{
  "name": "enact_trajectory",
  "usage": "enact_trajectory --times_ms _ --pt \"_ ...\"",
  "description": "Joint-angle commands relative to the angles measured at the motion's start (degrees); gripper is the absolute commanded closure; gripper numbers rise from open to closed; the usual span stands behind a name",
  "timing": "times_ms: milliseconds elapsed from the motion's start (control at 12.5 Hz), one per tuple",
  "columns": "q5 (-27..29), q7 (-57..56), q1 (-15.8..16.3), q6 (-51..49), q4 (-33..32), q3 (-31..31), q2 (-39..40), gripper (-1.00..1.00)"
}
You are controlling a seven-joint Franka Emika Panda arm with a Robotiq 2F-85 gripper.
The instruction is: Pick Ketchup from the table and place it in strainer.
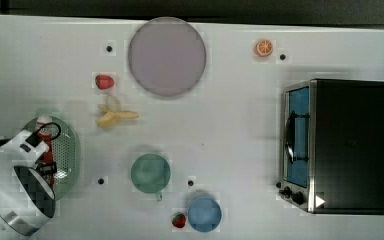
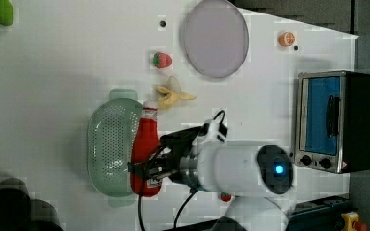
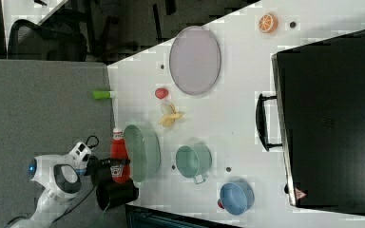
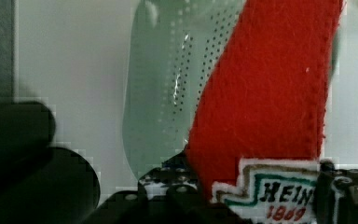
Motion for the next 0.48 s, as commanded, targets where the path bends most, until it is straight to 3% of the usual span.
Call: enact_trajectory --times_ms 80,320,480 --pt "-3.11 5.47 0.82 6.30 1.70 -1.51 2.75 -0.25" --pt "-4.76 12.53 1.95 9.55 1.52 -1.57 7.59 -0.25" --pt "-6.96 13.89 2.11 9.51 1.44 -1.84 8.29 -0.53"
